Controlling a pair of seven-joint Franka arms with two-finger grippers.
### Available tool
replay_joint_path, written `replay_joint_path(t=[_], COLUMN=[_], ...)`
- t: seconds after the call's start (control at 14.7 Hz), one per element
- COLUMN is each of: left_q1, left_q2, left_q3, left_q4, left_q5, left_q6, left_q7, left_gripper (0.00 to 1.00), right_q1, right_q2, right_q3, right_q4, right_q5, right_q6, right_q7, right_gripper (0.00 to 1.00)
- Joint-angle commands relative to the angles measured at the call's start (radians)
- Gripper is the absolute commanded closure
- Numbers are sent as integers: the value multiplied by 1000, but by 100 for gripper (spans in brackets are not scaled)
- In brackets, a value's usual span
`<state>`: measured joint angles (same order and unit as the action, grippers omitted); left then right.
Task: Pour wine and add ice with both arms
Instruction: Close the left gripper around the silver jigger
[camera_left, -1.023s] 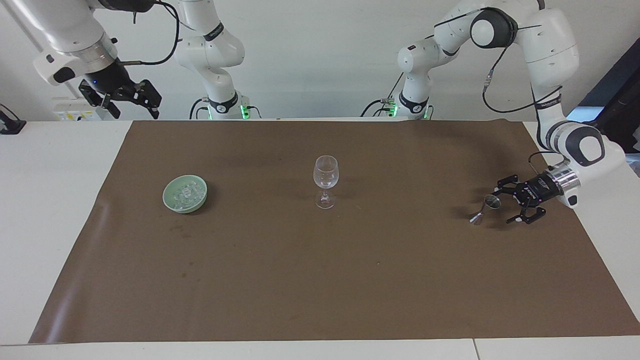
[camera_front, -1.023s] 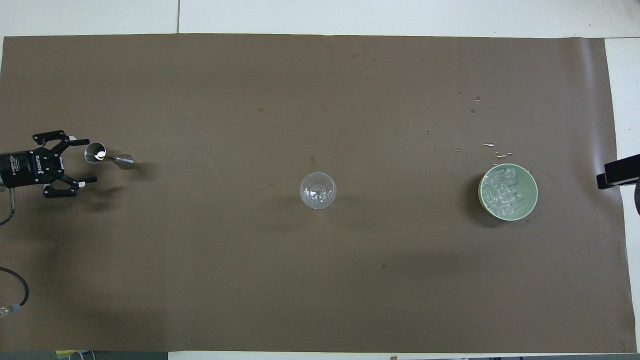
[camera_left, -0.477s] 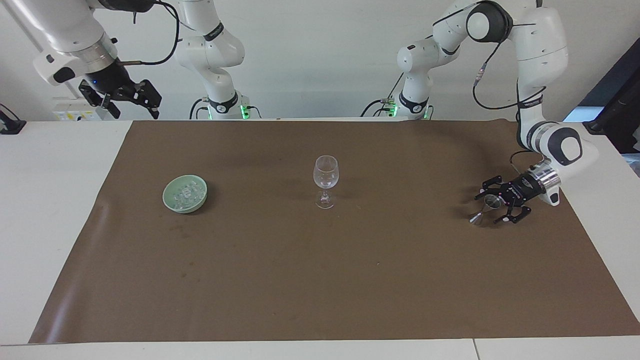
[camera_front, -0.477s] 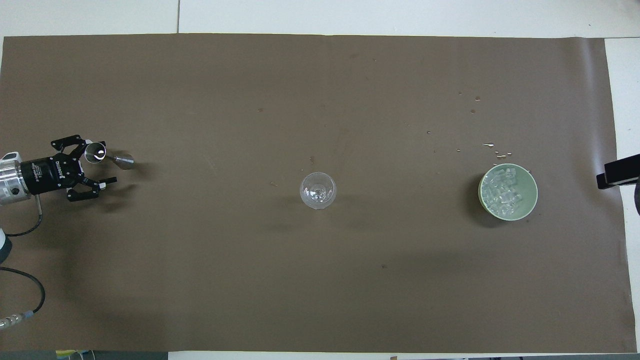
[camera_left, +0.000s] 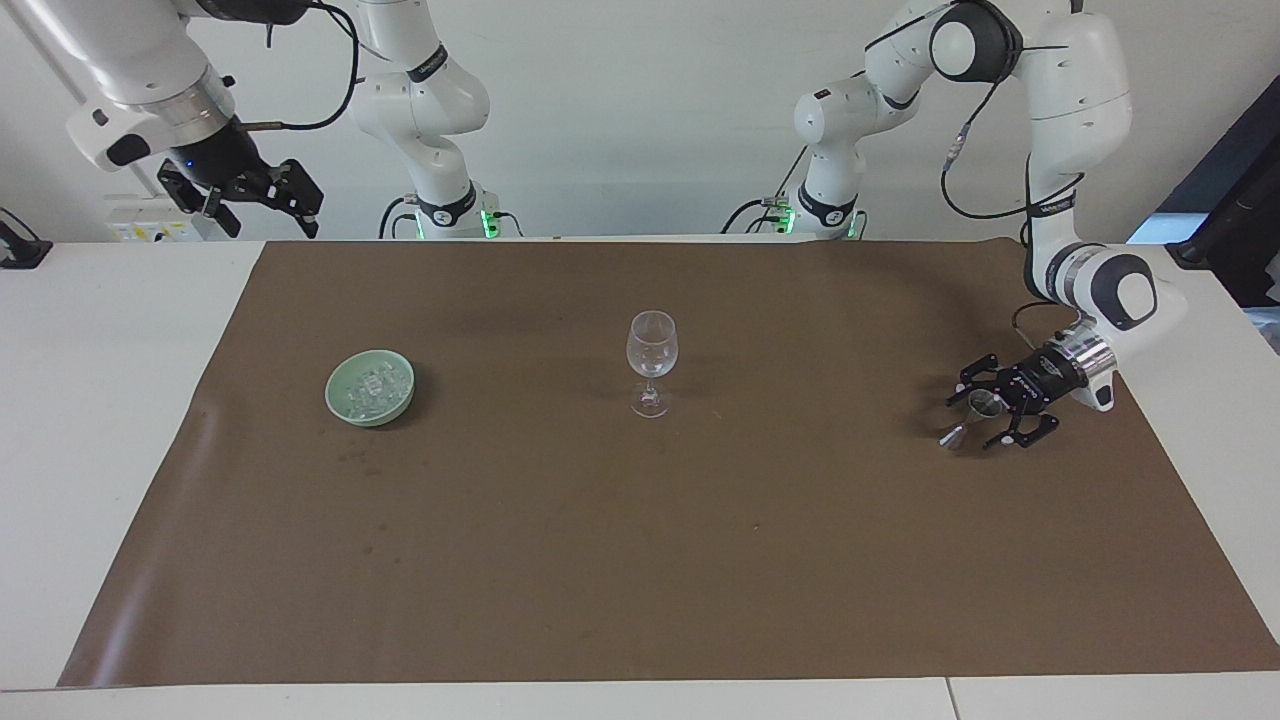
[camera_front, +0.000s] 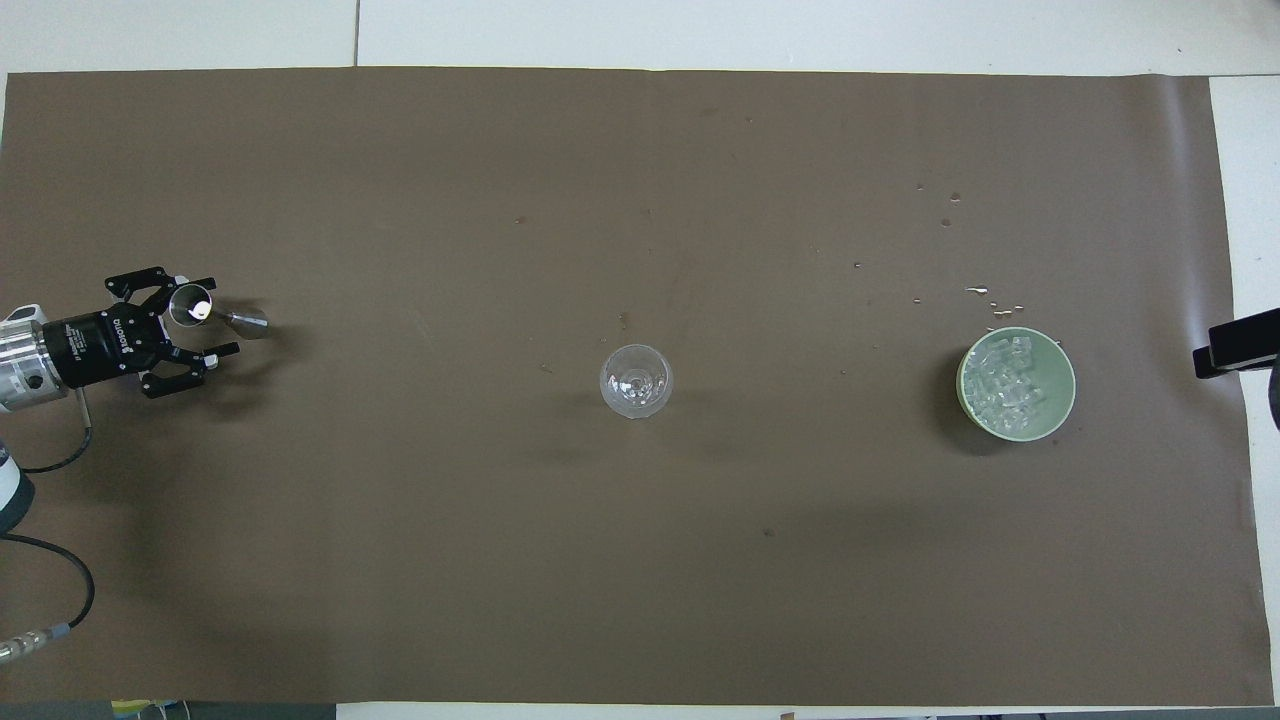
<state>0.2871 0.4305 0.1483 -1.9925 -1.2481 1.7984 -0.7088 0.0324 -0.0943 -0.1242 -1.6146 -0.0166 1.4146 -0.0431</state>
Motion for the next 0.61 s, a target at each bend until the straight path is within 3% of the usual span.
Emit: replay_joint_path(t=[0.0, 0.07, 0.14, 0.55], left_q1=[-9, -9, -9, 6], left_q2=[-33, -33, -35, -45], left_q3=[5, 5, 5, 10], left_q4=[-49, -51, -51, -37], left_q5=[-25, -25, -25, -50], left_q6=[27, 27, 27, -8], left_q7=[14, 14, 14, 6], left_gripper=[56, 84, 100, 100], right_q1=[-8, -8, -8, -12], right_q2=[-21, -21, -21, -19], right_q3=[5, 5, 5, 3], right_q4=[-24, -24, -24, -21], right_q5=[15, 15, 15, 15], right_q6=[6, 7, 7, 21], right_q7=[-9, -9, -9, -4], right_gripper=[0, 0, 0, 0])
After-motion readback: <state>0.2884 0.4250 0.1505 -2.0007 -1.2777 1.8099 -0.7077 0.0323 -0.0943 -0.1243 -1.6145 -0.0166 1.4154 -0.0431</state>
